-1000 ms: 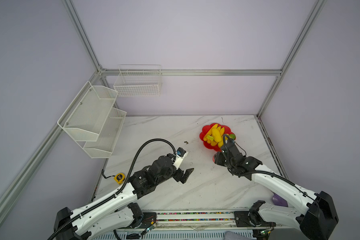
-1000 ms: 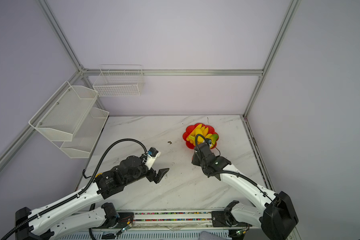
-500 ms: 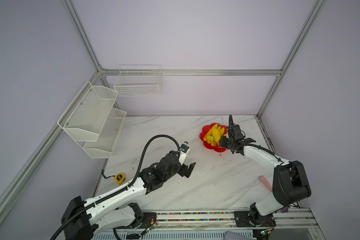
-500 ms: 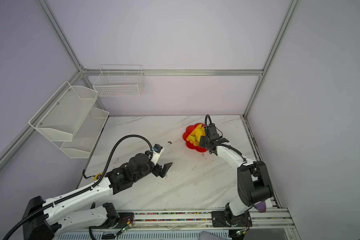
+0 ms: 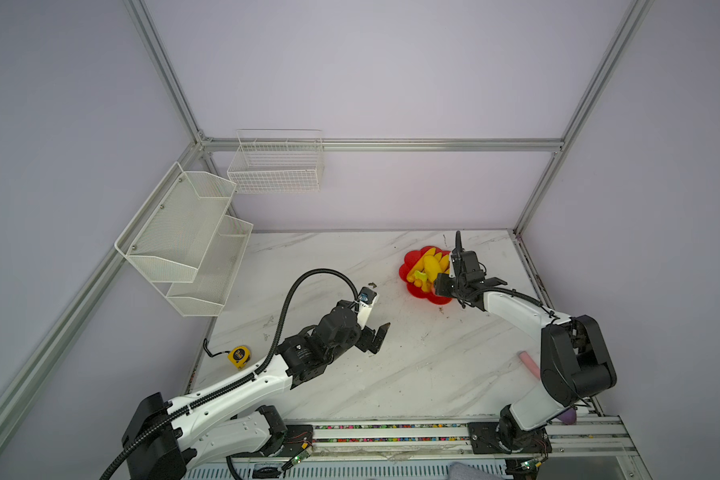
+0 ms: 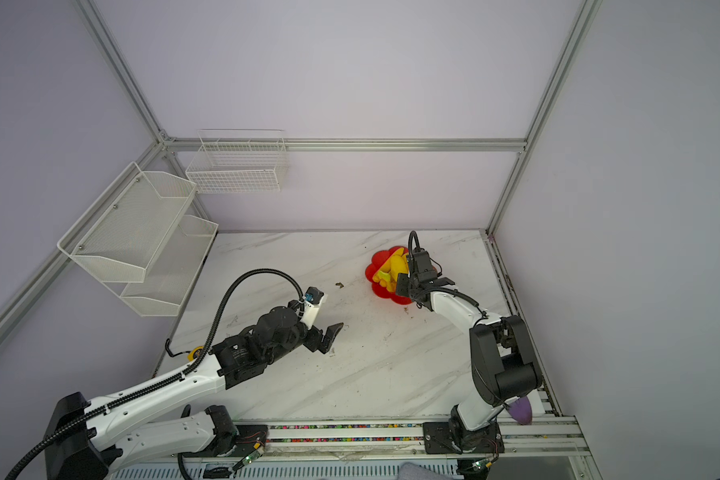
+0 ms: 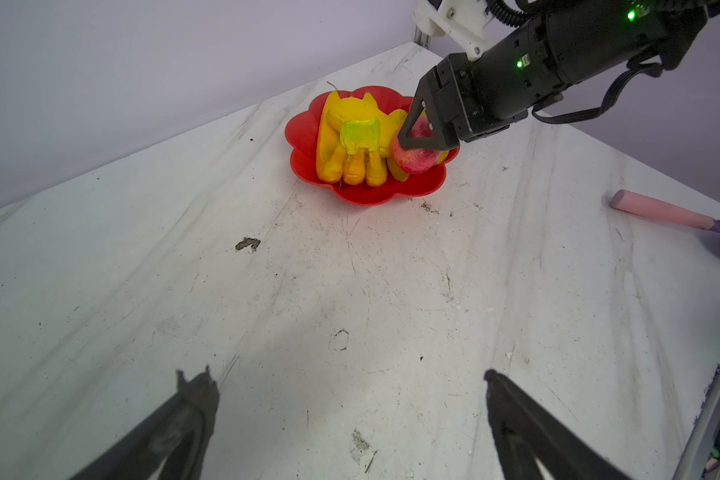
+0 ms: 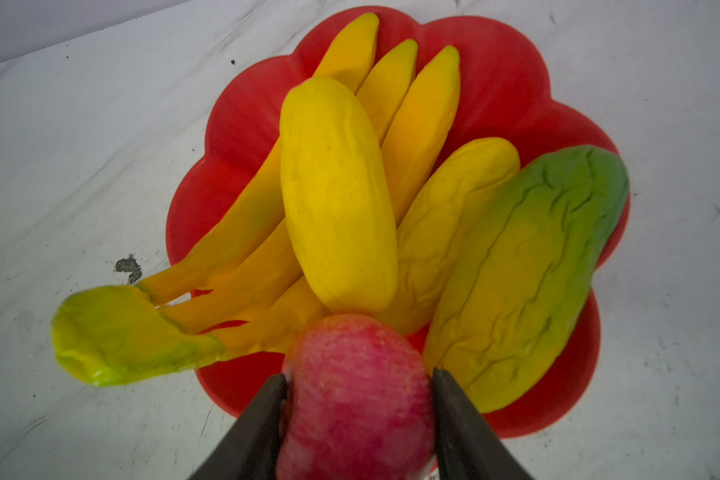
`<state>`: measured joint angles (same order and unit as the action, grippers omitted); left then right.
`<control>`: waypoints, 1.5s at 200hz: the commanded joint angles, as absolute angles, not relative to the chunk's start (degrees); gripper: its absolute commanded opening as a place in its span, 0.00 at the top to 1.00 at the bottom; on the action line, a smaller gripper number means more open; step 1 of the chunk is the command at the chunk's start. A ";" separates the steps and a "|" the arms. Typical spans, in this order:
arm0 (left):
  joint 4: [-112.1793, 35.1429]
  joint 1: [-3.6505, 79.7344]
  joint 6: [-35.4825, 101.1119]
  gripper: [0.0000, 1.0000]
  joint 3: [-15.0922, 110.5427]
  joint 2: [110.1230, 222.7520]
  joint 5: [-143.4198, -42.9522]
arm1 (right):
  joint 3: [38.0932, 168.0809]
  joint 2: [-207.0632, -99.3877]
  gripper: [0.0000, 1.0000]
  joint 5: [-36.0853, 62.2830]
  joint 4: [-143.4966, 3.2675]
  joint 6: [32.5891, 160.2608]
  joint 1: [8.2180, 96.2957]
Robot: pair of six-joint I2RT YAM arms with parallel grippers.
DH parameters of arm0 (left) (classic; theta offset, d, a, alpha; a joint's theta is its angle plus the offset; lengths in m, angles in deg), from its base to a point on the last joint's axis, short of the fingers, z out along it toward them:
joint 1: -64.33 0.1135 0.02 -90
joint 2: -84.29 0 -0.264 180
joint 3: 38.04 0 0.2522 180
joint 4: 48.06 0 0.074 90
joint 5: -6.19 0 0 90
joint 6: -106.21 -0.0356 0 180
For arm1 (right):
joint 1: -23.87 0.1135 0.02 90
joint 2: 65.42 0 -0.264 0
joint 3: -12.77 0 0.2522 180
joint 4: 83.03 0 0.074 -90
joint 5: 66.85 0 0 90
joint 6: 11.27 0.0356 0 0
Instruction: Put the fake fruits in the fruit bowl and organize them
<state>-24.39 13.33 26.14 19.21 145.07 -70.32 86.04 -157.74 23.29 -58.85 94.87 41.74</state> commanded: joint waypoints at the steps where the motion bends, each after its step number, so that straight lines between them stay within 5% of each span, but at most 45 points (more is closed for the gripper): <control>1: -25.95 13.58 26.75 0.00 22.16 143.71 -70.01 | 84.92 -158.45 0.44 23.15 -60.56 94.19 41.36; 52: -25.58 13.61 26.76 0.00 21.98 143.49 -70.19 | 85.16 -158.09 0.30 24.06 -60.48 94.02 41.36; 121: -24.77 13.63 26.56 0.00 22.31 142.89 -70.34 | 85.95 -151.92 0.25 26.28 -59.10 95.39 40.91; 154: -24.12 14.49 26.38 0.00 21.31 138.57 -60.35 | 82.57 -144.40 0.12 24.98 -60.69 96.93 32.66; 160: -24.15 15.53 26.67 0.00 20.93 137.64 -58.45 | 81.83 -141.87 0.03 24.60 -61.08 97.28 30.75; 181: -22.14 22.90 29.91 0.00 18.97 134.93 -53.88 | 77.33 -137.17 0.03 23.60 -64.54 98.78 24.29; 213: -25.46 37.02 30.28 0.00 10.63 133.08 -44.52 | 65.58 -132.34 0.03 24.26 -81.72 92.71 21.86; 237: -41.06 43.33 23.92 0.00 0.84 135.92 -37.61 | 52.09 -130.21 0.03 26.13 -106.35 86.21 21.87; 271: -75.31 55.97 23.24 0.00 -13.08 147.14 -52.21 | 43.67 -139.85 0.03 28.78 -132.96 80.56 21.91; 300: -91.19 61.88 21.56 0.00 -12.28 158.55 -61.32 | 42.25 -154.44 0.03 26.48 -153.71 82.60 21.90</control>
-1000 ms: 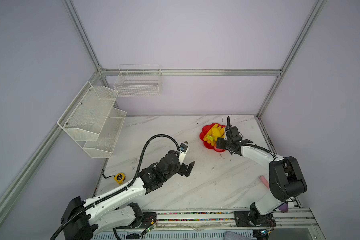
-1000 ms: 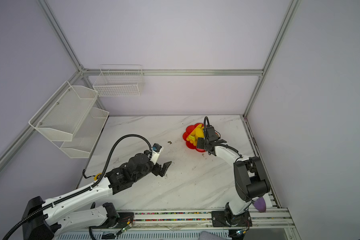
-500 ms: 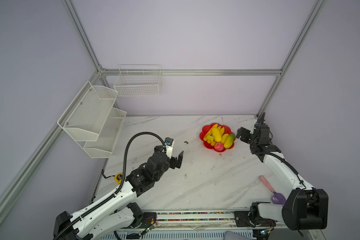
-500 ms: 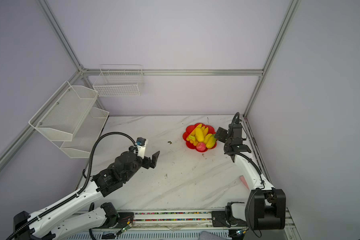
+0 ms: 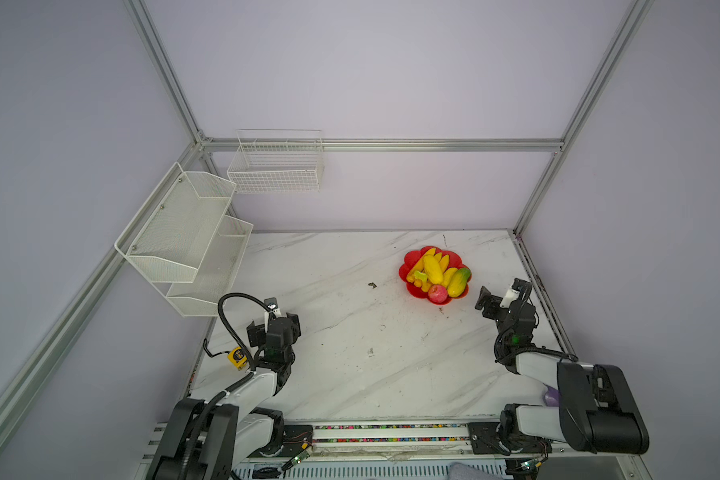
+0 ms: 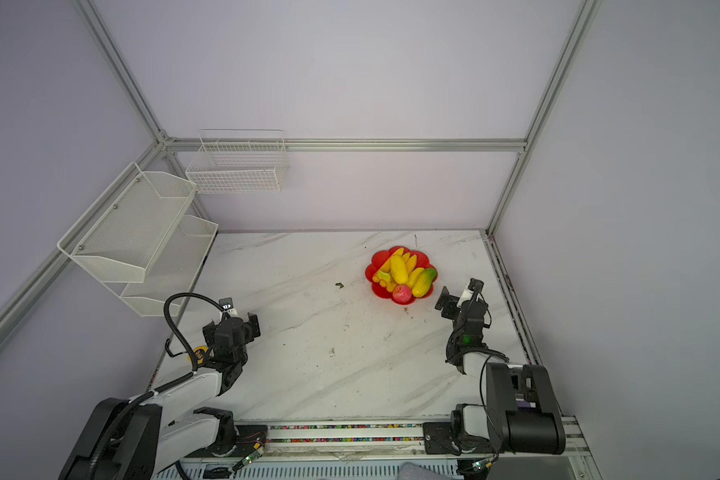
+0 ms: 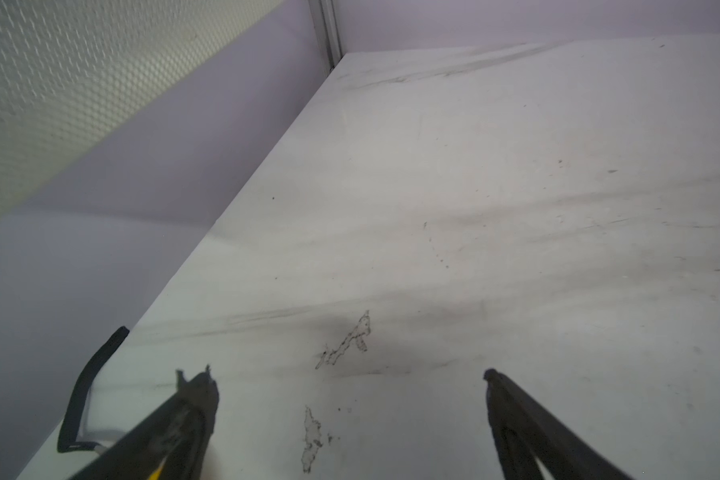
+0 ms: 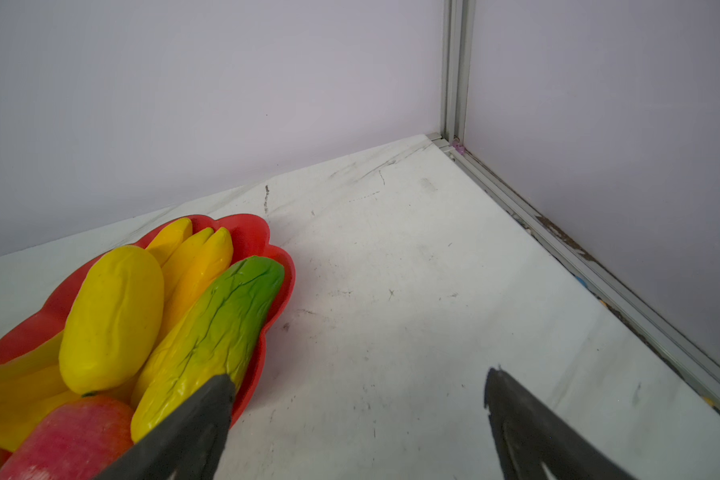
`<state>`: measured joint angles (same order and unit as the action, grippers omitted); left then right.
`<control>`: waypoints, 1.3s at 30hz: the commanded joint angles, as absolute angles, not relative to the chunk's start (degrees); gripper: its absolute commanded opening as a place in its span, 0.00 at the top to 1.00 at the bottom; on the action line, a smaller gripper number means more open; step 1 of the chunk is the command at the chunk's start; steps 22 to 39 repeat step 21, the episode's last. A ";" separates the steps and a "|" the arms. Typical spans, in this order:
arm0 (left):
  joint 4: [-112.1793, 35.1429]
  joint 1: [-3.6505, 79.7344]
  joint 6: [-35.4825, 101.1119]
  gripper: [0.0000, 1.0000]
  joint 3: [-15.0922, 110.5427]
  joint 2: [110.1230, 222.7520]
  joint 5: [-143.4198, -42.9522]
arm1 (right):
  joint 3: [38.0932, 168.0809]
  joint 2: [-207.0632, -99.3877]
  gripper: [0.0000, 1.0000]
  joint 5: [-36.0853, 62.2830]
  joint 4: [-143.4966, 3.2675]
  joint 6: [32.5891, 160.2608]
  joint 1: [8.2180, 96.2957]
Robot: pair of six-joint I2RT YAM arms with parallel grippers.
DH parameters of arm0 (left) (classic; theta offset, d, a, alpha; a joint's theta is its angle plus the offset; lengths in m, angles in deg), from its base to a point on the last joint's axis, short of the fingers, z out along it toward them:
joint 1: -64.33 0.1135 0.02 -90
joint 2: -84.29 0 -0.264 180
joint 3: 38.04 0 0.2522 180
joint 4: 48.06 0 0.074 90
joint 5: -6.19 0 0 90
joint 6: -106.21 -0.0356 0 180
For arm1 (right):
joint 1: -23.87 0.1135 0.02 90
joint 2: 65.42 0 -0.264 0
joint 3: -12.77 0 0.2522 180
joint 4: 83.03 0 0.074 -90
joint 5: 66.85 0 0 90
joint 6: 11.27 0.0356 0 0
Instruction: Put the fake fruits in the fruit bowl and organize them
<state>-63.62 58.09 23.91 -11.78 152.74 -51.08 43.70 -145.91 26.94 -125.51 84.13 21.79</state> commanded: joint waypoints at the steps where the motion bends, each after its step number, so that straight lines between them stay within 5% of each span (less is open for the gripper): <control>1: -91.83 61.96 21.39 0.00 -12.08 159.17 -61.45 | 42.13 -154.80 0.03 26.44 -154.34 82.55 21.92; 6: -105.45 63.68 17.76 0.00 -9.15 176.46 -65.38 | 42.17 -167.29 0.03 20.85 -167.22 80.63 21.89; 9: -87.40 64.02 20.42 0.00 -4.43 171.63 -66.97 | 42.11 -169.05 0.03 20.49 -168.98 80.62 21.94; 15: -91.33 63.76 18.33 0.00 -3.97 174.38 -67.01 | 52.45 -166.39 0.03 32.05 -146.46 76.50 28.40; 19: -91.74 63.77 18.06 0.00 -4.04 174.52 -67.05 | 53.01 -167.00 0.03 25.74 -145.62 75.22 28.03; 39: -91.74 63.79 18.14 0.00 -4.05 174.56 -67.05 | 50.96 -167.17 0.03 26.82 -150.46 74.57 28.45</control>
